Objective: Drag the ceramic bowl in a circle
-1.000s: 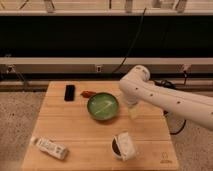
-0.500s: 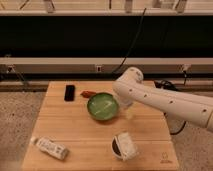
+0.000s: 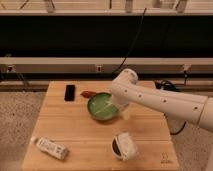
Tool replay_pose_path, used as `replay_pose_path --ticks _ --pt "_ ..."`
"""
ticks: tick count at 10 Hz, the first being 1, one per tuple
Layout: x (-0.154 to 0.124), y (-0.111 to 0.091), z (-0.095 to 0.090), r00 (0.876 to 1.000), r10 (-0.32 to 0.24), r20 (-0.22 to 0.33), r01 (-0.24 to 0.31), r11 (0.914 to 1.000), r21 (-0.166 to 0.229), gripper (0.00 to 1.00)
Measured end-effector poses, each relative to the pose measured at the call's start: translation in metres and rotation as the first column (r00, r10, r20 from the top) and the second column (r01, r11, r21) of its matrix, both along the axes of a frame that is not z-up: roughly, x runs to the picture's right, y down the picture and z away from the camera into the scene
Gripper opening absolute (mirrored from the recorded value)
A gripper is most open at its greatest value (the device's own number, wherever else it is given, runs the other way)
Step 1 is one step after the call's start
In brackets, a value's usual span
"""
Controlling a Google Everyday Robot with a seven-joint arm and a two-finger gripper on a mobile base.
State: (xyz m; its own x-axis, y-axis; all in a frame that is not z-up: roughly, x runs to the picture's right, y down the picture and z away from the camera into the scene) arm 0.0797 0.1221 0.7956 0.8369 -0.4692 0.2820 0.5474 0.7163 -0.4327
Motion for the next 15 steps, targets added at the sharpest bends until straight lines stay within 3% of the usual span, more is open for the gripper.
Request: replay_pose_path --ticks 3,5,11,15 --pt "-0.004 0.005 0.008 1.0 -0.012 0.005 0.012 0.9998 -0.018 0.8" --pt "-0.005 0.02 0.023 1.0 -0.017 0.005 0.017 0.9993 -0.034 0.8" --pt "-0.01 0.042 0.049 1.0 -0.023 0.009 0.023 0.9987 -0.045 0.8" --pt "-0.013 0.043 0.053 1.0 -0.028 0.007 0.028 0.9986 -0.045 0.8"
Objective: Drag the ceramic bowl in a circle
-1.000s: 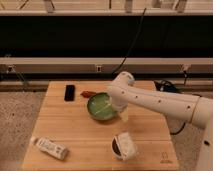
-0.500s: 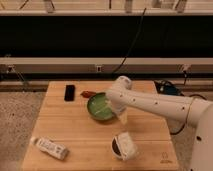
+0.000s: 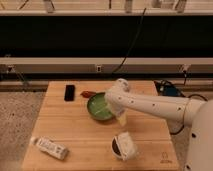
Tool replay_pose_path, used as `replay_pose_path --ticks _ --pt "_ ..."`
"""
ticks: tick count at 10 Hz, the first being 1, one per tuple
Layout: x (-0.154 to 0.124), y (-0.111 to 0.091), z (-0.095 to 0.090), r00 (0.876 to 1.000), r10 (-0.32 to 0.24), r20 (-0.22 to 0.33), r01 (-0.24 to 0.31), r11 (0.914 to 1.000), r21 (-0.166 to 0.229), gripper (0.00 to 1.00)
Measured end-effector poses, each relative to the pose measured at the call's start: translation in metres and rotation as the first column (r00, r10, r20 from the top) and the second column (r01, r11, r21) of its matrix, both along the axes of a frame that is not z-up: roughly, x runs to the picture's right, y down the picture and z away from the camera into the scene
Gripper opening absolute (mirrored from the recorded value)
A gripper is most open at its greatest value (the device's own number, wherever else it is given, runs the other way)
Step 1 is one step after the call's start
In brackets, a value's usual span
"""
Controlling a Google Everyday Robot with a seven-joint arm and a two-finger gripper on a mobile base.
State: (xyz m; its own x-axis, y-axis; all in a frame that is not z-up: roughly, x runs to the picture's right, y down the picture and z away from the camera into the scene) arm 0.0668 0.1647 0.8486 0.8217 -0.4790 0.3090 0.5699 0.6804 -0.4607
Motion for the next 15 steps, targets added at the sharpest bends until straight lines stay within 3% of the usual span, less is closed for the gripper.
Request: replay_pose_path --ticks 1,4,7,13,15 --pt "-0.001 0.0 0.001 1.0 -0.002 -0.003 0.002 1.0 -0.001 0.8" --pt "-0.007 -0.002 0.002 1.0 -0.007 -0.007 0.007 1.0 0.003 0.6" --pt "-0.006 -0.002 0.004 1.0 -0.01 -0.014 0.01 0.9999 0.005 0.6" --pt "-0.039 -0.021 0.008 0.999 -0.033 -0.023 0.033 0.9991 0.025 0.04" --pt "-0.038 -0.03 0.008 0.999 -0.048 -0.015 0.049 0.9985 0.027 0.02"
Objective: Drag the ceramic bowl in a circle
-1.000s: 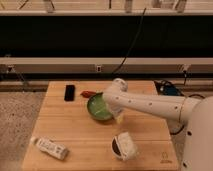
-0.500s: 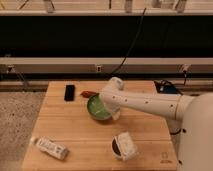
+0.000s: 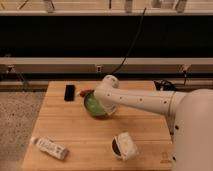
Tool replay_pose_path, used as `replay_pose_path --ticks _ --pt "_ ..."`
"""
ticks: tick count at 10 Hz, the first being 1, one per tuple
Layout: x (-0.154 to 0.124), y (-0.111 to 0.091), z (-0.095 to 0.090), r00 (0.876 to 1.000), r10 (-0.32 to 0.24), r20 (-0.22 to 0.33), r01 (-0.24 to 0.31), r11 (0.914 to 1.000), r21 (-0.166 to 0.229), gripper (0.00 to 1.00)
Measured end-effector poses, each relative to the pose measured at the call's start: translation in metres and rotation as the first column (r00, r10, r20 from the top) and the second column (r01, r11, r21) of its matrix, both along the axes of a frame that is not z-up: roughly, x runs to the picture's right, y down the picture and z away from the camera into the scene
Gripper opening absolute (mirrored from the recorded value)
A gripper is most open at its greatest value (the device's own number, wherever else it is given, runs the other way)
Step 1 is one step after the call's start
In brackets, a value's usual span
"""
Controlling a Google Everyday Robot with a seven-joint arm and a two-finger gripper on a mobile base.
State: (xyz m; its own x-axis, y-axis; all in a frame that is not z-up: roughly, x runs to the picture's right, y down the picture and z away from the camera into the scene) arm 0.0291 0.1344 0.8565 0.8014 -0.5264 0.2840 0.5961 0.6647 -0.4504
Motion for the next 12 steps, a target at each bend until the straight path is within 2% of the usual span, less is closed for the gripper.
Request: replay_pose_path --ticks 2,4,8,12 --pt "-0.012 -0.015 0.01 1.0 -0.009 0.021 0.009 1.0 0.003 0.02" --pt "-0.012 -0.02 0.011 1.0 -0.018 0.024 0.018 0.9998 0.001 0.02" --pt "-0.033 -0.023 0.012 0.998 -0.036 0.057 0.036 0.9993 0.0 0.02" --pt "-0.024 -0.018 0.009 0.997 -0.036 0.073 0.037 0.9992 -0.012 0.02"
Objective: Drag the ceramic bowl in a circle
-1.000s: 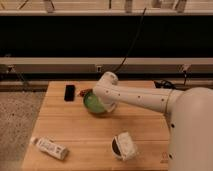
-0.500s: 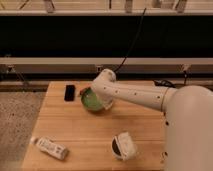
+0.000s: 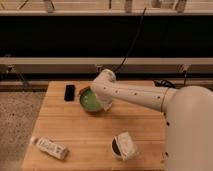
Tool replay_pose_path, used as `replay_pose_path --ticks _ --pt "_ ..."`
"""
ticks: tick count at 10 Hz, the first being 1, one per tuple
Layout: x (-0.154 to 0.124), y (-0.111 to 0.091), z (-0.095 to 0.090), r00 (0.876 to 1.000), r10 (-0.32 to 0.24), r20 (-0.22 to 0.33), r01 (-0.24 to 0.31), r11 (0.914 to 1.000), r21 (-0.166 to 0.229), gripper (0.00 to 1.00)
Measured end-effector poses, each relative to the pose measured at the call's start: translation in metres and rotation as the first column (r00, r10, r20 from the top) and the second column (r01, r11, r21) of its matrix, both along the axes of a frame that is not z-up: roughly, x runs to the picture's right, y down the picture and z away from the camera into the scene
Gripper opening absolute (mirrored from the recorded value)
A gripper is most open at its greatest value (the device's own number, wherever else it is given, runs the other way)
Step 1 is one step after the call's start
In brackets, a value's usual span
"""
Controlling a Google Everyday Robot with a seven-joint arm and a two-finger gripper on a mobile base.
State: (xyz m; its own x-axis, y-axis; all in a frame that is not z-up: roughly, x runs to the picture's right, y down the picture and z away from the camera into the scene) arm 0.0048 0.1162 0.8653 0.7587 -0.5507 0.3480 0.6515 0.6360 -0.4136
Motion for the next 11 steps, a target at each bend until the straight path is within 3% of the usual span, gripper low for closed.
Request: replay_pose_path --ticks 3,11 --pt "-0.015 0.002 -0.002 0.999 -0.01 0.037 0.011 0.9999 -0.011 0.02" --pt "-0.016 0.01 -0.007 0.997 -0.008 0.076 0.01 0.9994 -0.032 0.02"
